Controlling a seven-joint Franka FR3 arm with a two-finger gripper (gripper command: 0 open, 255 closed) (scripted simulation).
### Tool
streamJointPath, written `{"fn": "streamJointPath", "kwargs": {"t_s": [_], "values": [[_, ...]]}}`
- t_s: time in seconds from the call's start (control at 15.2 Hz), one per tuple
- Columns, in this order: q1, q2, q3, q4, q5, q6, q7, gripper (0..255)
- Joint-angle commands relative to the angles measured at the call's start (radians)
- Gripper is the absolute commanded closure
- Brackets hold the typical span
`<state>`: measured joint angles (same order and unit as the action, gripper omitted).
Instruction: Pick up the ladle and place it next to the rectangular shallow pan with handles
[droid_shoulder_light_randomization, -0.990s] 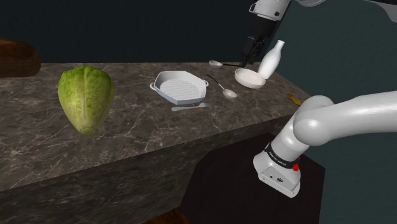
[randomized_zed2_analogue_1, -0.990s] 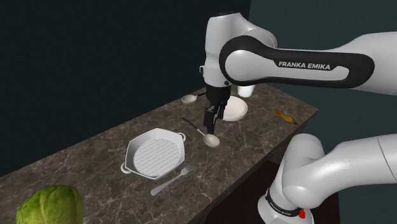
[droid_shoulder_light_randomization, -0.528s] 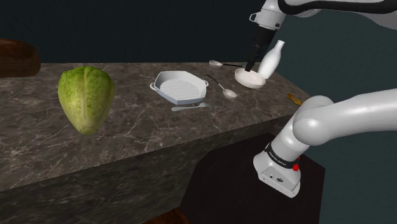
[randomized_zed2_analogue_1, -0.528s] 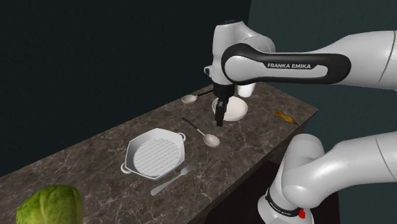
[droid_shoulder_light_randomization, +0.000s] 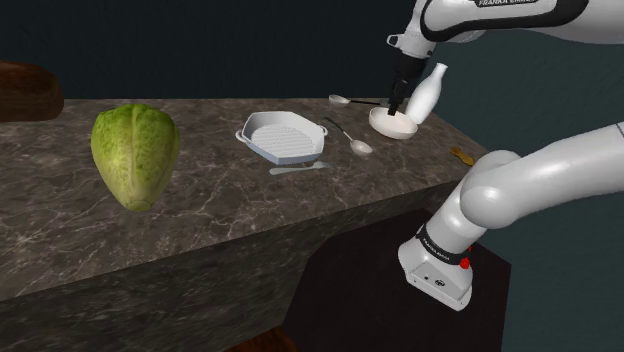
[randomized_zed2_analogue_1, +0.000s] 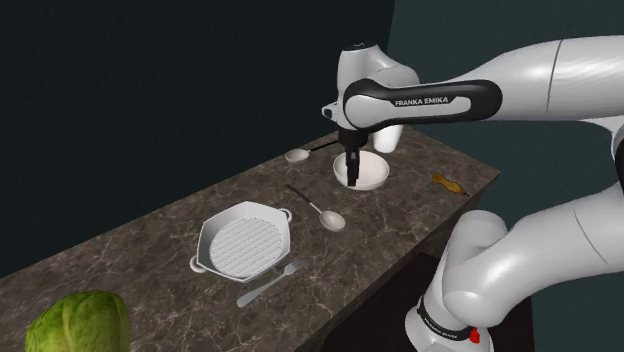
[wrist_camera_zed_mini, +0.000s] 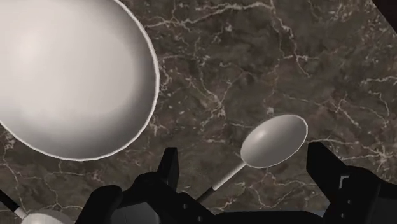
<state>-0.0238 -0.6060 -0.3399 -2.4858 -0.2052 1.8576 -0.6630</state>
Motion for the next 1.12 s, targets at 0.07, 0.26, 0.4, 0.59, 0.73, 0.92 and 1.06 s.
{"fn": "streamJointPath", "kwargs": {"t_s": [0.07,0.26,0.4,0.59,0.73,0.92,1.06], "values": [[0.008,0.093,-0.075,0.043,-0.036,0.068,-0.134,0],[0.024,0.19,-0.142,0.093,-0.048,0.134,-0.259,0],[0.038,0.262,-0.184,0.133,-0.043,0.176,-0.345,0],[0.059,0.378,-0.244,0.203,-0.012,0.237,-0.481,0],[0.071,0.462,-0.278,0.255,0.025,0.273,-0.578,0],[0.076,0.595,-0.314,0.345,0.105,0.317,-0.731,0],[0.065,0.686,-0.322,0.412,0.169,0.338,-0.834,0]]}}
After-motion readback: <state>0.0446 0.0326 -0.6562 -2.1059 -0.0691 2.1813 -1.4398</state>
